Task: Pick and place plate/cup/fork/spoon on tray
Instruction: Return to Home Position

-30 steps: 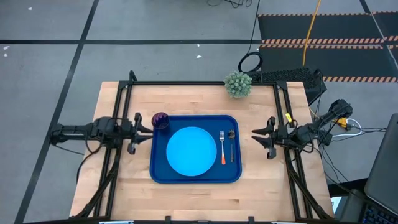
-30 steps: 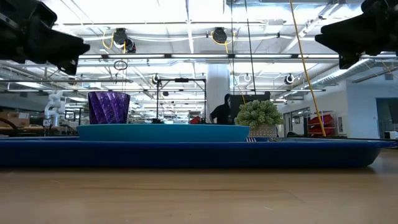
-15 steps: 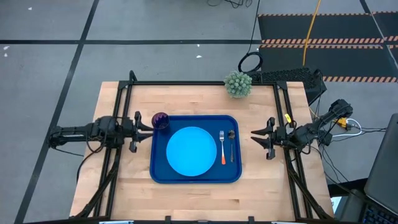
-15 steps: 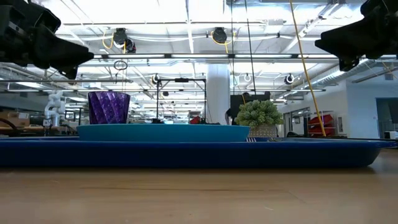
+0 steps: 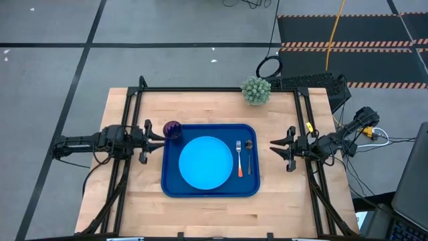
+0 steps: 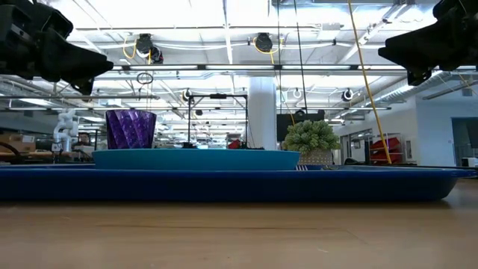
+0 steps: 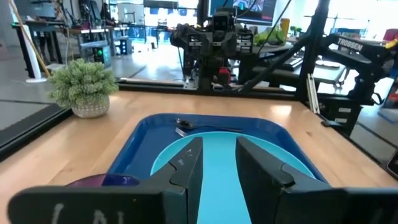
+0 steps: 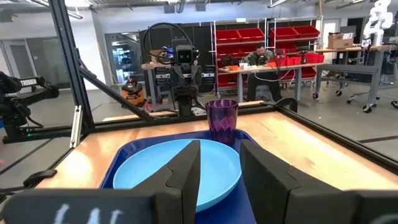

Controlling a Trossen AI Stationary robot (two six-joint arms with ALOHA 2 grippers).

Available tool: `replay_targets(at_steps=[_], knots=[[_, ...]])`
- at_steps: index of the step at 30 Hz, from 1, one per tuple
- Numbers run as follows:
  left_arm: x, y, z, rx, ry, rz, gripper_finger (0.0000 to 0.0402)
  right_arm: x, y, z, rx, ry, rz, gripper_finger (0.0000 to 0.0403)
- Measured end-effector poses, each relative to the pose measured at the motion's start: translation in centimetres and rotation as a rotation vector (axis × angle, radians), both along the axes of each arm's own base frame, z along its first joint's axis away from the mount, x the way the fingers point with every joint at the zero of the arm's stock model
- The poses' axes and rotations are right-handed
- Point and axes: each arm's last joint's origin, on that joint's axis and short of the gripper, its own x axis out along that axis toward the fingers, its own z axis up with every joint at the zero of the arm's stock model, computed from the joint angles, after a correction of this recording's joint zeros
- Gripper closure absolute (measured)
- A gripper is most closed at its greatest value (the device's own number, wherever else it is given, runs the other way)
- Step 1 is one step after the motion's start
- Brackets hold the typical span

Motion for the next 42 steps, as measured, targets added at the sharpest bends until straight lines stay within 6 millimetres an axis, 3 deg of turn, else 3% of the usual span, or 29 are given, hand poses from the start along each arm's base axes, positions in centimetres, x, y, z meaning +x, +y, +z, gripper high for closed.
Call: replay_targets(at_steps=[42], knots=[[0.01,0.0,-0.03,0.042,0.0,0.0,0.0305,0.0,0.0,0.0,0.0,0.0,0.0,0.0298]])
